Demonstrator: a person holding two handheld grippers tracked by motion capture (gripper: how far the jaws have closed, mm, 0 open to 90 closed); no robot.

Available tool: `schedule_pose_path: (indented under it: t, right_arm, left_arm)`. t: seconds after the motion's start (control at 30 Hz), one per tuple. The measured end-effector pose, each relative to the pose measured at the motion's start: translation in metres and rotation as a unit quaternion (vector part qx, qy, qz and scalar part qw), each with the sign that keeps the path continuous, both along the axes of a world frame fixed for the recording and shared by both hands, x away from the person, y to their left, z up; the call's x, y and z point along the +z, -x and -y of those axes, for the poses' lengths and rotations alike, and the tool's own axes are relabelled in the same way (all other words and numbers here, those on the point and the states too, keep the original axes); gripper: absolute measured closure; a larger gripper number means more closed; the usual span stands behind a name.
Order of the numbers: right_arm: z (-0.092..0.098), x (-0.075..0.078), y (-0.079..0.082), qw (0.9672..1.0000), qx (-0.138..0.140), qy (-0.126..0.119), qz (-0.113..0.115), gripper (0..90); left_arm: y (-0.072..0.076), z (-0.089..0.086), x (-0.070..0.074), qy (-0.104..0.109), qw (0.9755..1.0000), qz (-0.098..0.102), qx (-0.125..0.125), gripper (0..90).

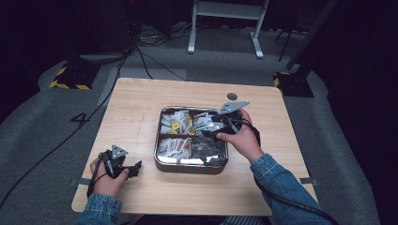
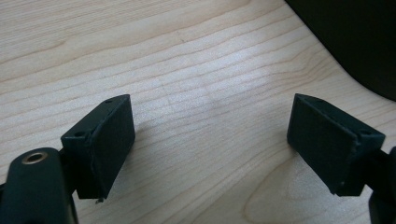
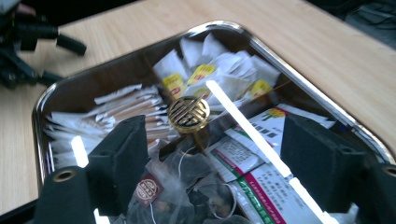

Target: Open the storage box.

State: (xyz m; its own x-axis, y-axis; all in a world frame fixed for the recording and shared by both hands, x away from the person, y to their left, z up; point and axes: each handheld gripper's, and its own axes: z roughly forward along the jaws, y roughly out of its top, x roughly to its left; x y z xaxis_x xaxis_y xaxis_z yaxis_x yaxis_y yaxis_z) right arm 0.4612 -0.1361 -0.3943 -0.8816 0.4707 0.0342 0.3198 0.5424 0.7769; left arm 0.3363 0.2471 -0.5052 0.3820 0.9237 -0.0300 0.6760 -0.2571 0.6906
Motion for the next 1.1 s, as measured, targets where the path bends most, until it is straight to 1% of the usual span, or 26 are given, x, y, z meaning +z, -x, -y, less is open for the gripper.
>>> schedule_pose_path:
  t: [0.03, 0.07, 0.23, 0.27, 0.33, 0.43, 0.5, 0.63, 0.73, 0.77, 0.8, 0.83, 0.87, 0.97, 1.1]
  right_arm:
    - [-0.004, -0.001, -0.001, 0.9999, 0.011, 0.013, 0.001, 27.8]
    - [-0.006, -0.002, -0.002, 0.9997, 0.015, 0.017, 0.001, 28.6]
    - [-0.023, -0.012, -0.005, 0.9993, 0.033, 0.015, -0.004, 33.0]
    - [-0.026, -0.014, -0.006, 0.9993, 0.034, 0.017, -0.006, 33.8]
    - [-0.03, -0.018, -0.007, 0.9992, 0.032, 0.022, -0.006, 37.0]
    - [-0.035, -0.024, -0.01, 0.9992, 0.03, 0.023, -0.011, 40.3]
    - [-0.038, -0.028, -0.011, 0.9991, 0.033, 0.023, -0.013, 44.6]
    - [-0.044, -0.035, -0.014, 0.9985, 0.036, 0.039, -0.012, 51.8]
    - [-0.048, -0.038, -0.015, 0.9985, 0.036, 0.04, -0.015, 55.7]
    - [-0.049, -0.04, -0.015, 0.9983, 0.036, 0.044, -0.014, 56.7]
    - [-0.051, -0.041, -0.015, 0.9981, 0.036, 0.049, -0.013, 56.9]
    - [-0.052, -0.042, -0.014, 0.9981, 0.035, 0.051, -0.005, 57.4]
    - [-0.053, -0.042, -0.014, 0.9982, 0.033, 0.05, -0.003, 57.6]
    - [-0.053, -0.043, -0.014, 0.9984, 0.032, 0.046, -0.005, 58.1]
    - [-0.052, -0.045, -0.013, 0.9988, 0.029, 0.039, -0.002, 58.3]
  left_arm:
    - [0.0, 0.0, 0.0, 0.0, 1.0, 0.0, 0.0, 15.5]
    - [0.0, 0.0, 0.0, 0.0, 1.0, 0.0, 0.0, 15.5]
    - [-0.002, 0.001, 0.0, -0.001, 1.0, 0.001, -0.001, 15.4]
    - [-0.002, 0.001, 0.0, -0.001, 1.0, -0.002, -0.001, 15.4]
    - [-0.003, 0.002, 0.0, -0.001, 1.0, 0.0, -0.001, 15.4]
    - [-0.005, 0.003, 0.0, 0.0, 1.0, 0.0, 0.0, 15.4]
    - [-0.006, 0.004, 0.0, -0.001, 1.0, 0.001, -0.001, 15.4]
    - [-0.006, 0.004, 0.0, 0.0, 1.0, 0.0, -0.001, 15.4]
    - [-0.006, 0.004, 0.0, 0.0, 1.0, 0.0, -0.001, 15.4]
    - [-0.006, 0.004, 0.0, 0.0, 1.0, 0.0, -0.001, 15.4]
    - [-0.006, 0.004, 0.0, 0.0, 1.0, 0.0, -0.001, 15.5]
    - [-0.006, 0.004, 0.0, 0.0, 1.0, 0.0, -0.001, 15.5]
    - [-0.006, 0.004, 0.0, 0.0, 1.0, 0.0, -0.001, 15.5]
    - [-0.006, 0.004, 0.0, -0.001, 1.0, 0.0, -0.002, 15.6]
    - [-0.006, 0.004, 0.0, 0.0, 1.0, 0.0, -0.001, 15.6]
